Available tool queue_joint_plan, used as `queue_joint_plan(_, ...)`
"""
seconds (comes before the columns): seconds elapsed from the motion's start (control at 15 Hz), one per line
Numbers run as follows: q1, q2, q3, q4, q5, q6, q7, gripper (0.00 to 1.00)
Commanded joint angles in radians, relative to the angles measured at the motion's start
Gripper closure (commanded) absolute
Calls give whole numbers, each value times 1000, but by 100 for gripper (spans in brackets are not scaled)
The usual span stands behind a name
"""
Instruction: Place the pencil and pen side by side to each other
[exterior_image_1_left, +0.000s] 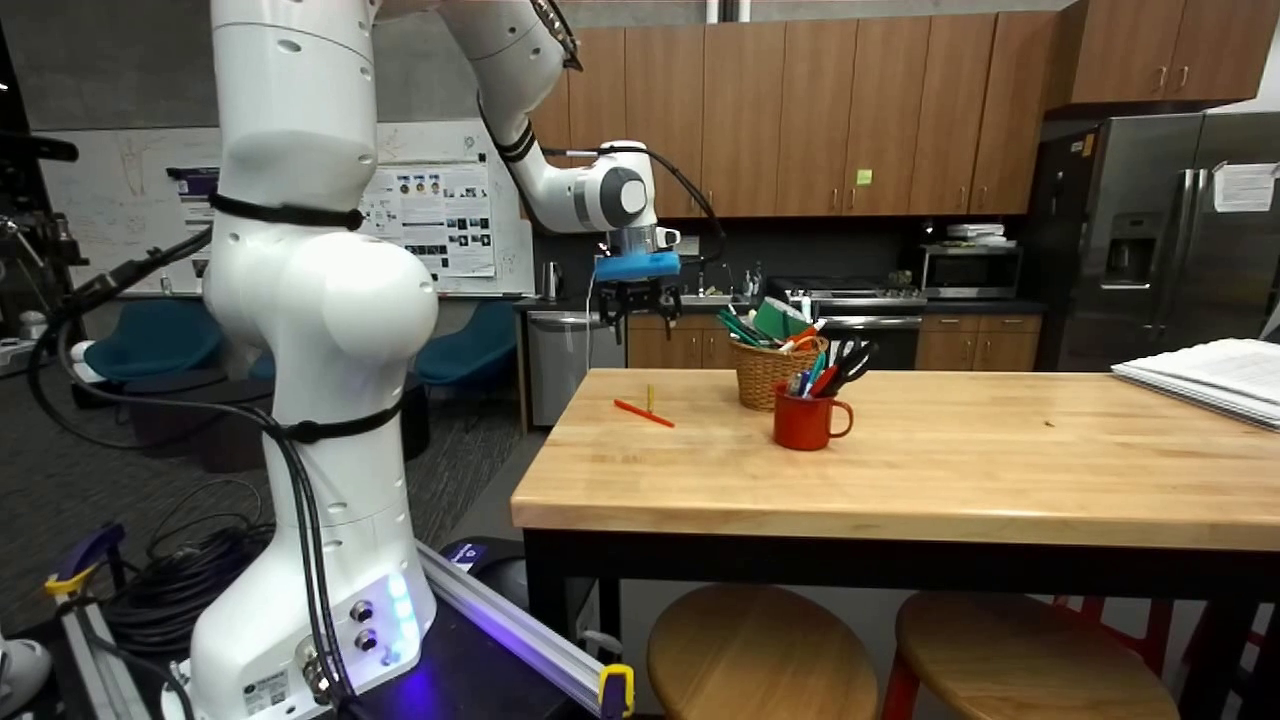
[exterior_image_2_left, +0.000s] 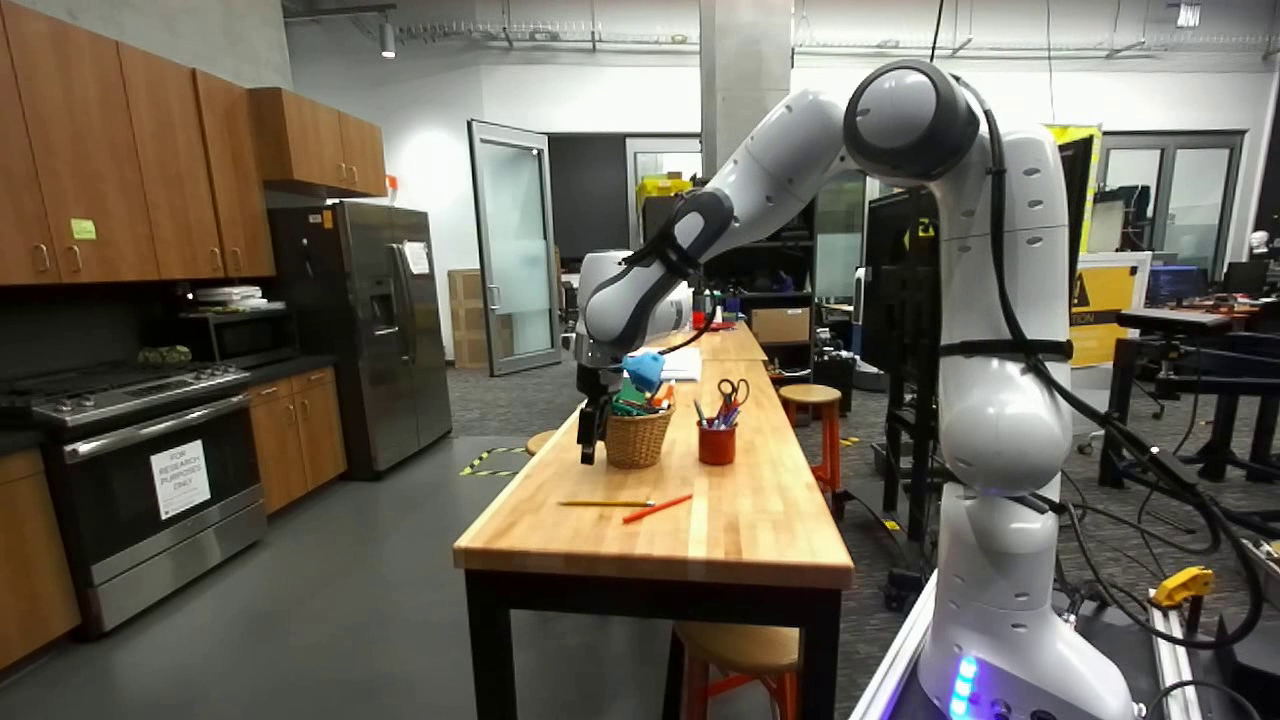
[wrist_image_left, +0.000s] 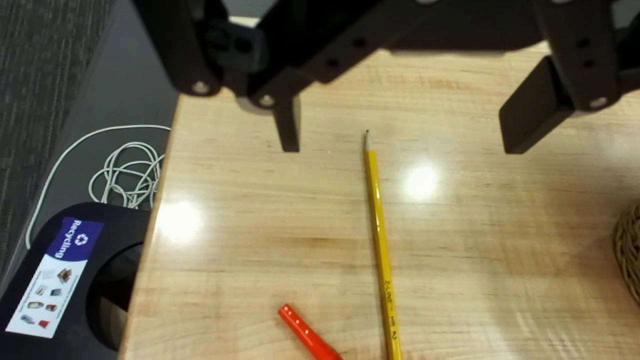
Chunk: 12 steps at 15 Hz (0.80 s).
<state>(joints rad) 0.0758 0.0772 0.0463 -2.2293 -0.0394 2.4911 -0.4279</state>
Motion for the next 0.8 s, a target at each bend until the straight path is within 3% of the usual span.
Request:
queue_joint_plan(0.0, -11, 3, 13, 0, -2, -3, 3, 0)
queue_joint_plan(0.73, -8, 35, 19, -3, -10, 10, 8, 0)
